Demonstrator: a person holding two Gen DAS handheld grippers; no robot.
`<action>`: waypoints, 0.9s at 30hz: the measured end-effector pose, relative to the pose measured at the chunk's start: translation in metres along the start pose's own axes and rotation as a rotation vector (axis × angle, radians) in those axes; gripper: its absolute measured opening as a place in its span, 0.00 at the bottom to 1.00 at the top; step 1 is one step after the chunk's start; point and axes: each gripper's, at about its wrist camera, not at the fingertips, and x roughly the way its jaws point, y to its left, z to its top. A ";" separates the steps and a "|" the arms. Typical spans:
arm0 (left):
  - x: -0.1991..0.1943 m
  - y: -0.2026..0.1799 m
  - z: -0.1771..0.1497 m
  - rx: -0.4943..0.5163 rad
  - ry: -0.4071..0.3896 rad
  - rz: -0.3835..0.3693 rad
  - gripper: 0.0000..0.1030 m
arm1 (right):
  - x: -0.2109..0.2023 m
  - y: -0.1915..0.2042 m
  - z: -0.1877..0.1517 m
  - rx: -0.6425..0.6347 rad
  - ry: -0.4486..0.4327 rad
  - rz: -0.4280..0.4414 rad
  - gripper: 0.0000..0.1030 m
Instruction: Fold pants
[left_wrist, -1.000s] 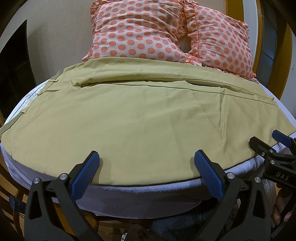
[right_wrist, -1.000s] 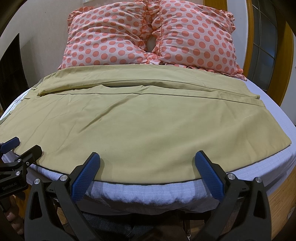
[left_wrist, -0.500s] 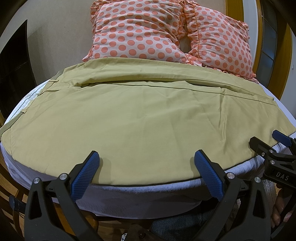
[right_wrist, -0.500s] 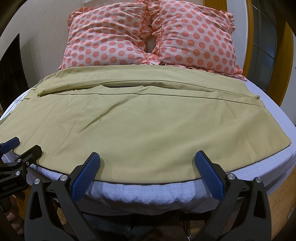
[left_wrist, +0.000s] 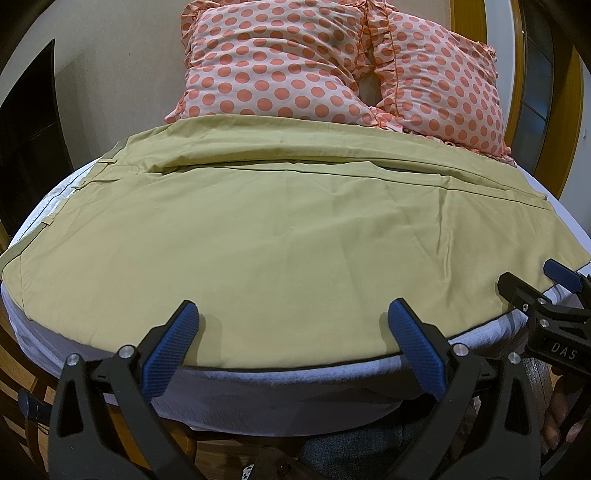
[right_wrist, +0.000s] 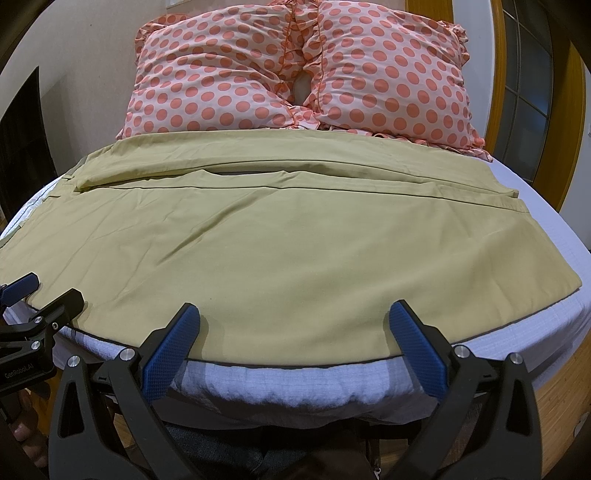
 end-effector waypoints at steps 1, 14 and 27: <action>0.000 0.000 0.000 0.000 0.000 0.000 0.98 | 0.000 0.000 0.000 0.000 0.000 0.000 0.99; 0.000 0.000 0.000 0.001 -0.001 0.000 0.98 | 0.000 0.000 -0.001 -0.004 0.001 0.004 0.99; -0.019 0.005 0.037 0.041 -0.078 0.024 0.98 | 0.015 -0.128 0.126 0.302 -0.003 -0.055 0.99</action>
